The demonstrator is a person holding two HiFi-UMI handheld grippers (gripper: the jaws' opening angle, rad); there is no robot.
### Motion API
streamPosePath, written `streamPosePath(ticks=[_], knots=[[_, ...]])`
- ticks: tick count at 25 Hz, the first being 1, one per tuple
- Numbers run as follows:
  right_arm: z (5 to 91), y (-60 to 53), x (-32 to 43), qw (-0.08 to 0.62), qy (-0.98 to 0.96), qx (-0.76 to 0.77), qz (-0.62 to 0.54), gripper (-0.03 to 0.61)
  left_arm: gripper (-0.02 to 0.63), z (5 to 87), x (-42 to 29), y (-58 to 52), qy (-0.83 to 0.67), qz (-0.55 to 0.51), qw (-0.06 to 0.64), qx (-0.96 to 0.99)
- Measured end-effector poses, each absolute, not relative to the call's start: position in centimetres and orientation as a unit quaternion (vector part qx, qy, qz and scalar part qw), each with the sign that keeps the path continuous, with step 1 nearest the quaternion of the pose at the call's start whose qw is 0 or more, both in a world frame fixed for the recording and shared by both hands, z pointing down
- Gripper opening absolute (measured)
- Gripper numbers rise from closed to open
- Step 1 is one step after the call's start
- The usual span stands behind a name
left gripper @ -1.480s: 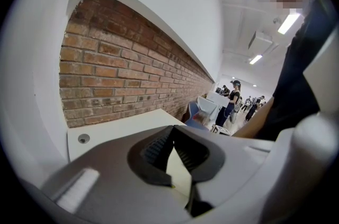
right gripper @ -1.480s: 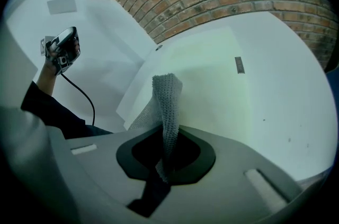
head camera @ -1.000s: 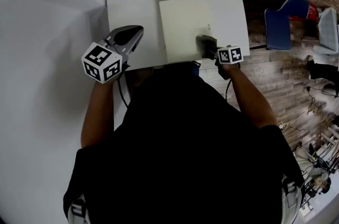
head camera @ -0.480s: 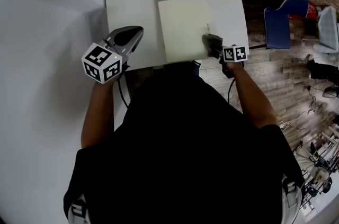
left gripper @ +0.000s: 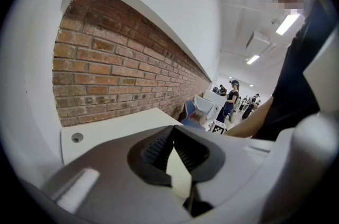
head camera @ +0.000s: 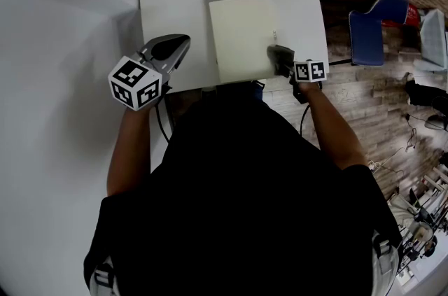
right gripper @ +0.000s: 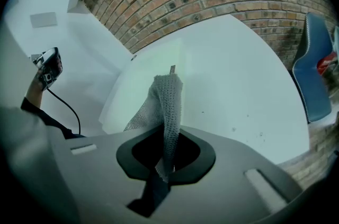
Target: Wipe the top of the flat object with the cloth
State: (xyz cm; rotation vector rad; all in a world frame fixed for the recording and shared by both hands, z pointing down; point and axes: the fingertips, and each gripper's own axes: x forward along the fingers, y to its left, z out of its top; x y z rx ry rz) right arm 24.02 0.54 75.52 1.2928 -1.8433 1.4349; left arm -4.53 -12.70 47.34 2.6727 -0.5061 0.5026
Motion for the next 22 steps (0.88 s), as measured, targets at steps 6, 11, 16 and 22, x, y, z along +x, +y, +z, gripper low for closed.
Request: streamPosePath(ticks=[6, 11, 16, 22], knots=[[74.6, 1.6, 22.6, 0.236, -0.671, 0.470, 0.523, 0.011, 0.002, 46.4, -6.2, -11.7, -0.182, 0.179, 0.186, 0.949], [73.1, 1.5, 21.8, 0.232, -0.674, 0.475, 0.517, 0.010, 0.002, 45.6, -6.9, -11.4, -0.181, 0.177, 0.183, 0.950], [71.2, 0.2, 22.0, 0.199, -0.683, 0.486, 0.507, 0.011, 0.002, 45.8, -6.3, -12.0, -0.176, 0.173, 0.178, 0.952], [68.4, -1.9, 22.9, 0.171, -0.697, 0.499, 0.486, 0.010, 0.002, 46.2, -4.9, -12.9, -0.163, 0.174, 0.174, 0.956]])
